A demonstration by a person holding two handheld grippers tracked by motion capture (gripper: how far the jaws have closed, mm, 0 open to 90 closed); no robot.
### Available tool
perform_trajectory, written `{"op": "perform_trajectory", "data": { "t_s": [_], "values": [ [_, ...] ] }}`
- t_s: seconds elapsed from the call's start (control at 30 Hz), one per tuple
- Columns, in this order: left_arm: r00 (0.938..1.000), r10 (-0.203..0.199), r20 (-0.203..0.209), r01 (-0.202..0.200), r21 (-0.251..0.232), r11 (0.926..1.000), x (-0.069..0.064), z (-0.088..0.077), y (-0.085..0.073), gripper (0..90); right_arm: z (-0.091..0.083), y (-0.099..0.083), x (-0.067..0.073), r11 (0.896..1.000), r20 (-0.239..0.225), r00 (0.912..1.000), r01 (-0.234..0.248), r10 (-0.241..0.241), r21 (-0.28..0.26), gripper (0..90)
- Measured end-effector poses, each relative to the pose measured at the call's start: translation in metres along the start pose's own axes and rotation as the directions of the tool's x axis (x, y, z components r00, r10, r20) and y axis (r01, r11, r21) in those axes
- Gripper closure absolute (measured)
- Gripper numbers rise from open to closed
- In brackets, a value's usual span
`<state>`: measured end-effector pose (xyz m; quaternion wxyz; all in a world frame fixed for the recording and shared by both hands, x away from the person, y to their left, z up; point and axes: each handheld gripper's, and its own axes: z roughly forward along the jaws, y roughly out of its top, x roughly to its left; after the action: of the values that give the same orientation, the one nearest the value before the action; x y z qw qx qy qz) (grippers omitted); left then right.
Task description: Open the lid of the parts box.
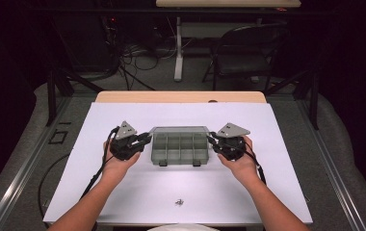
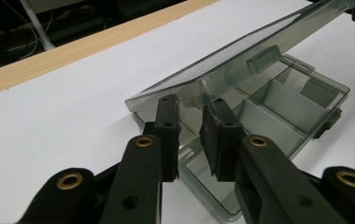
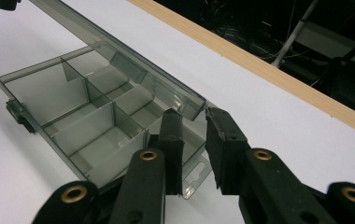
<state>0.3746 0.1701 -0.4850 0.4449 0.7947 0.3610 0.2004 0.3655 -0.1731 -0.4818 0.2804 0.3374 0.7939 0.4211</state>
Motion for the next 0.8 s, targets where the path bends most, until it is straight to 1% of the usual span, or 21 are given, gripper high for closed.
{"op": "perform_trajectory", "data": {
  "t_s": [0.07, 0.13, 0.2, 0.3, 0.37, 0.5, 0.53, 0.57, 0.8],
  "values": [
    [1.0, -0.006, 0.002, 0.006, 0.004, 1.0, 0.001, 0.0, 0.001, 77.3, 0.0, 0.001, -0.001, 1.0, -0.001, 1.0, -0.002, 0.002, 0.003, 77.7],
    [0.9997, -0.022, 0.005, 0.022, 0.005, 0.9997, 0.003, 0.0, 0.005, 77.7, 0.002, 0.004, -0.003, 1.0, -0.009, 0.9999, -0.011, 0.011, 0.013, 78.3],
    [0.9997, -0.023, 0.002, 0.023, 0.008, 0.9997, 0.004, 0.001, 0.007, 77.7, 0.003, 0.005, -0.005, 1.0, -0.007, 0.9998, -0.018, 0.019, 0.014, 78.3],
    [0.9998, -0.013, -0.013, 0.013, 0.019, 0.9997, 0.004, 0.002, 0.012, 77.3, 0.004, 0.009, -0.007, 1.0, -0.002, 0.9996, -0.027, 0.027, 0.014, 78.2],
    [0.9996, -0.021, -0.018, 0.021, 0.023, 0.9995, 0.007, 0.003, 0.018, 77.0, 0.006, 0.012, -0.008, 0.999, 0.003, 0.9995, -0.032, 0.032, 0.019, 78.2],
    [0.9994, -0.025, -0.024, 0.025, 0.025, 0.9994, 0.009, 0.005, 0.024, 76.8, 0.008, 0.017, -0.011, 0.999, 0.012, 0.9991, -0.041, 0.04, 0.021, 78.2],
    [0.9989, -0.039, -0.027, 0.04, 0.022, 0.999, 0.01, 0.007, 0.026, 76.7, 0.01, 0.019, -0.013, 0.999, 0.015, 0.9987, -0.048, 0.048, 0.025, 78.2],
    [0.9986, -0.046, -0.026, 0.047, 0.023, 0.9986, 0.011, 0.008, 0.027, 76.7, 0.011, 0.02, -0.013, 0.998, 0.018, 0.9987, -0.049, 0.049, 0.025, 78.2],
    [0.9972, -0.065, -0.037, 0.066, 0.026, 0.9975, 0.015, 0.012, 0.033, 76.7, 0.016, 0.029, -0.016, 0.997, 0.037, 0.9975, -0.062, 0.061, 0.034, 78.2]
  ]
}}
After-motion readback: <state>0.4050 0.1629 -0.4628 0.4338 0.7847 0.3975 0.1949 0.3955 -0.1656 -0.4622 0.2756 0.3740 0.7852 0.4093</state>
